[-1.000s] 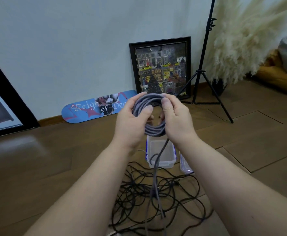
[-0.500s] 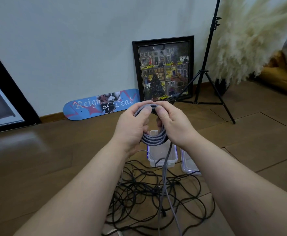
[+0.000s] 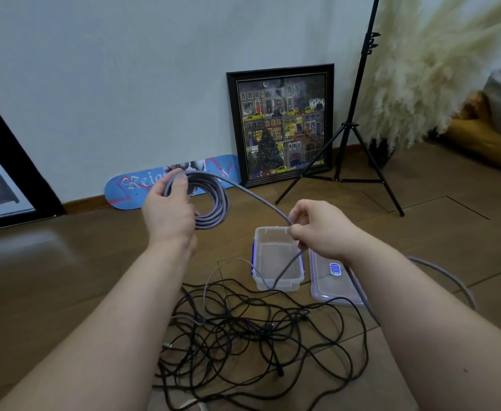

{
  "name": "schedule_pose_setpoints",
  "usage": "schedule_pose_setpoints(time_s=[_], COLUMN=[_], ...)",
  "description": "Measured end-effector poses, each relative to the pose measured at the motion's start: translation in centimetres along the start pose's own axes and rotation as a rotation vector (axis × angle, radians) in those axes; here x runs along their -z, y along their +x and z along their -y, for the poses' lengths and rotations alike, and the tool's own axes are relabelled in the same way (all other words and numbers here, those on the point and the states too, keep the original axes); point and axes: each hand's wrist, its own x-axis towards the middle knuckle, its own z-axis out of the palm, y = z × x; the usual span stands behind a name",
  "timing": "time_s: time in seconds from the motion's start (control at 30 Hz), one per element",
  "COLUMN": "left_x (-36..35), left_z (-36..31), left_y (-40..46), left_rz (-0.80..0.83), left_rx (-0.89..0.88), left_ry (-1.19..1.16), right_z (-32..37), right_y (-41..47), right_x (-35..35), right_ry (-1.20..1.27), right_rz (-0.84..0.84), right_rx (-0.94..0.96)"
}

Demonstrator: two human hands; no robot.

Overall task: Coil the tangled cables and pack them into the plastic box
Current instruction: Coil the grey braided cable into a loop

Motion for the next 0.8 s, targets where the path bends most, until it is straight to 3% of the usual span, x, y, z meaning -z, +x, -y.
schedule_pose_setpoints(time_s=[0.1, 0.2, 0.27, 0.33, 0.43, 0.53, 0.63, 0.8], left_x=[0.4, 0.6, 0.7, 0.9, 0.8, 0.2, -0.3, -1.0], left_z=[0.4, 0.9, 1.1, 1.3, 1.7, 1.8, 1.9, 2.4], left_y=[0.6, 0.7, 0.9, 1.0, 0.6, -0.2, -1.0, -2.6], left_rz=[-0.086, -0.096, -0.091, -0.038, 0.075, 0.215, 0.376, 0.554], left_rx=[-0.002, -0.043, -0.097, -0.135, -0.171, -0.175, -0.136, -0.098], left_ry=[0.024, 0.099, 0.145, 0.231, 0.377, 0.397, 0.387, 0.296], right_z=[0.1, 0.8, 1.3, 1.9, 3.3, 4.6, 4.6, 3.6], right_y=[-0.2, -0.3, -0.2, -0.2, -0.7, -0.7, -0.4, 0.5], right_x=[0.0, -0.1, -0.6, -1.6, -2.3, -1.2, -0.5, -1.8], right_ry=[-0.434, -0.662, -0.741, -0.795, -0.604, -0.144, 0.12, 0.316], right_rz=[-0.225, -0.419, -0.319, -0.07, 0.278, 0.408, 0.365, 0.044], right_rx=[0.071, 0.141, 0.179, 0.273, 0.412, 0.377, 0.369, 0.447])
